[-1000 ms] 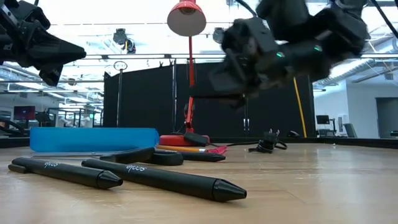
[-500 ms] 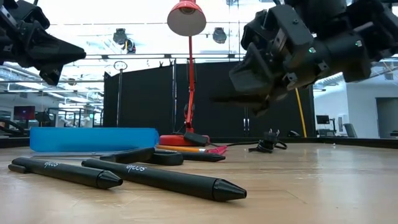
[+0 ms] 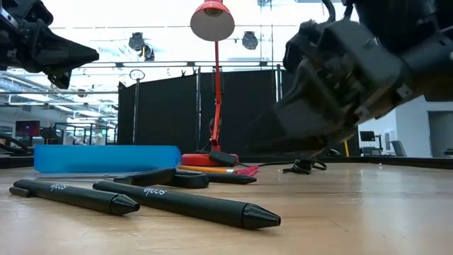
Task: Pick & place school supplies into a supply box
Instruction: Put the black pen into the blue supply box
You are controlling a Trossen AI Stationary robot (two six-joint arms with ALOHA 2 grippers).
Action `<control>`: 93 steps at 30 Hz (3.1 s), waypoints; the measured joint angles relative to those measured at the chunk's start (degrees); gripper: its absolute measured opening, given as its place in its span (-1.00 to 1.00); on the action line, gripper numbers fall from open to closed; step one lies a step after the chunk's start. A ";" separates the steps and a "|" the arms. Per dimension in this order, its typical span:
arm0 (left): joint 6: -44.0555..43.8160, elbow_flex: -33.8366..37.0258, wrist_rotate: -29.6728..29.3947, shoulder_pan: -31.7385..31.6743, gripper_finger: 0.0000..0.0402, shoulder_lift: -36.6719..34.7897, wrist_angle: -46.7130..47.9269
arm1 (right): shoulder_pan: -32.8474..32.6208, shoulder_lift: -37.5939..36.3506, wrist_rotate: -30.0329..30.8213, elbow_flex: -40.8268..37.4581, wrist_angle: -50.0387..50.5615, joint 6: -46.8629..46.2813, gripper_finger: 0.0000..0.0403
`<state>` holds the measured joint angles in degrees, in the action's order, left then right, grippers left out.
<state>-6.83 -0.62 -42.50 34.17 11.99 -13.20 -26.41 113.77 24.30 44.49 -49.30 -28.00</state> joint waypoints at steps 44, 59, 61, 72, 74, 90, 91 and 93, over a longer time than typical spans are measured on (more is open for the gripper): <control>-4.33 0.00 0.59 -0.02 -0.81 0.00 1.98 | 2.84 8.94 10.99 6.63 4.88 2.63 -0.01; -4.88 0.00 0.52 -0.02 -0.81 0.01 3.20 | 0.87 14.22 13.23 6.56 0.86 1.58 -0.01; -5.14 0.00 0.52 -0.02 -0.81 0.00 3.18 | 0.87 15.87 12.48 6.56 -1.66 2.61 -0.01; -5.51 0.00 0.50 -0.02 -0.81 0.32 3.21 | 0.94 16.88 8.21 6.63 -2.14 2.09 -0.10; -5.71 0.00 0.50 -0.02 -0.81 0.73 3.23 | 1.07 16.83 8.31 6.93 -0.88 1.64 -0.17; -5.97 0.00 0.48 -0.02 -0.81 1.31 3.11 | 2.67 16.73 5.22 11.39 8.81 4.52 -0.45; -5.97 0.00 0.48 -0.02 -0.81 1.31 3.11 | 2.84 16.73 4.78 11.39 8.81 4.41 -0.46; -5.97 0.00 0.48 -0.01 -0.81 1.31 3.11 | 3.29 16.70 3.63 11.39 8.87 4.33 -0.50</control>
<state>-12.80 -0.62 -42.02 34.16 13.30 -10.09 -23.12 130.48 27.93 55.88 -40.42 -23.67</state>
